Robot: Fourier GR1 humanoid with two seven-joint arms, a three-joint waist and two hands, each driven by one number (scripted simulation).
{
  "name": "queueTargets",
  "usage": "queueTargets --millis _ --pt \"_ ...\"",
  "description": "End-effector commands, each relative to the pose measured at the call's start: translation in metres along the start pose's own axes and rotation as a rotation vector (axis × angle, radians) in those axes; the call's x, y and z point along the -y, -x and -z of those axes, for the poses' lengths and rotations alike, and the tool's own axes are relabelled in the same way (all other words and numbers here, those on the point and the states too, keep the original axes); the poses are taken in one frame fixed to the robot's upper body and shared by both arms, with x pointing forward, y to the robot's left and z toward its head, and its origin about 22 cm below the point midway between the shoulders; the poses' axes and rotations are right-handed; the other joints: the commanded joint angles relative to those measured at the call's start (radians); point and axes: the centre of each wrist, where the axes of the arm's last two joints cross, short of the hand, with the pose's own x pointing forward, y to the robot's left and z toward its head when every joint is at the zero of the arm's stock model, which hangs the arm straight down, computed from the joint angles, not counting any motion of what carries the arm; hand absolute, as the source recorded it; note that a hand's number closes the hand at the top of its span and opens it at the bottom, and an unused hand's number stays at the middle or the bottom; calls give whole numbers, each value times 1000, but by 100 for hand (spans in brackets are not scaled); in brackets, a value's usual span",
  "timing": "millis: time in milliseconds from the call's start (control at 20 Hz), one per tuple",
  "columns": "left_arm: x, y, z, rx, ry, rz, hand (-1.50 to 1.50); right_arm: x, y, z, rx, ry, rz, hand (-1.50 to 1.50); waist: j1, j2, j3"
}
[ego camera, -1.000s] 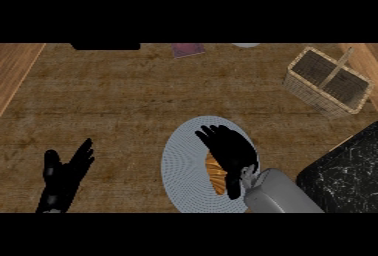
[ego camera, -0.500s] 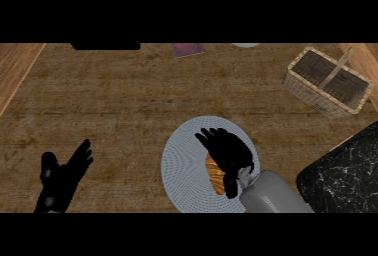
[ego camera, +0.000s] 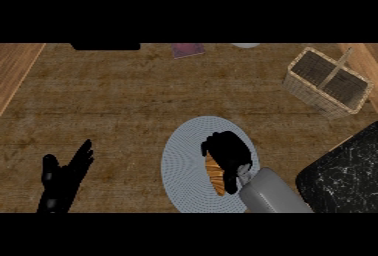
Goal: Pick the croissant from the placemat and place it in the basket
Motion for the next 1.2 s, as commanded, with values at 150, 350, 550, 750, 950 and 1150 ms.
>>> queueTargets --millis 150,350,550,750,950,1150 --pt "-12 12 2 -86 2 -1 0 -17 8 1 45 33 -96 150 -1 8 -7" --pt "-12 7 8 -84 -3 8 0 -25 -1 -3 49 68 -113 150 -4 7 -7" --pt "-14 26 -12 -95 -34 -11 0 -30 58 -87 283 -12 -204 150 -56 -9 -8" --pt "-25 25 -21 -111 -79 -42 0 -8 101 -145 394 31 -287 150 -81 -15 -7" --pt "-21 24 -20 -106 -87 -53 0 20 124 -193 452 194 -191 150 -91 -9 -7" --pt "-14 23 -19 -100 -91 -63 0 -9 120 -186 546 264 374 150 -111 6 -5"
